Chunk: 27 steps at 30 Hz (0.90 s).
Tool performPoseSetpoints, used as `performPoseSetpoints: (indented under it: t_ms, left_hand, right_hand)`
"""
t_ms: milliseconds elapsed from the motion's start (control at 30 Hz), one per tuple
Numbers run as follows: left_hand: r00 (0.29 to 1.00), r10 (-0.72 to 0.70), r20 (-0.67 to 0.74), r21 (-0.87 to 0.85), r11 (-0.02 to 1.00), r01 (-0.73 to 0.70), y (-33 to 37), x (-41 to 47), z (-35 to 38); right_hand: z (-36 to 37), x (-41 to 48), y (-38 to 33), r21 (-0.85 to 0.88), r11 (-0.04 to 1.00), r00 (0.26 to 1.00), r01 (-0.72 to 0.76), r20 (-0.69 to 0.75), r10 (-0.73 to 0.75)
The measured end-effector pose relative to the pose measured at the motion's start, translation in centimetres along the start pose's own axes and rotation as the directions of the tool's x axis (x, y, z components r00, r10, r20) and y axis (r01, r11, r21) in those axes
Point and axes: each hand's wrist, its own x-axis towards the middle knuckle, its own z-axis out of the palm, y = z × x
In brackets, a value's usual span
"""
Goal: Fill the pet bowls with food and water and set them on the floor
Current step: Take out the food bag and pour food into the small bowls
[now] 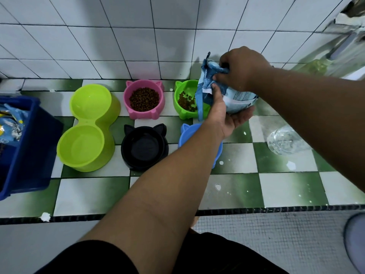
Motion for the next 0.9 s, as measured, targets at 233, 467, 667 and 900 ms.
performPoseSetpoints:
  t_ms: [233, 467, 667, 900]
  left_hand:
    - [1.000, 0.000, -0.006, 0.010, 1.000, 0.000, 0.0, 0.5, 0.5]
    - [0.999, 0.003, -0.042, 0.025, 1.000, -0.002, 0.1, 1.0, 0.2]
    - [0.999, -0.008, -0.046, 0.039, 0.999, 0.009, -0.1, 1.1, -0.1]
    - [0.999, 0.007, -0.046, 0.069, 0.998, -0.004, -0.2, 1.1, 0.1]
  right_hand:
    - [0.0, 0.0, 0.2, -0.022, 1.000, 1.000, -0.020, -0.016, 0.019]
    - [0.1, 0.0, 0.3, -0.013, 0.999, 1.000, -0.030, -0.005, 0.030]
    - [0.1, -0.3, 0.5, -0.003, 1.000, 1.000, -0.030, -0.008, 0.030]
    - [-0.1, -0.9, 0.8, 0.016, 0.999, 0.999, -0.034, -0.032, 0.035]
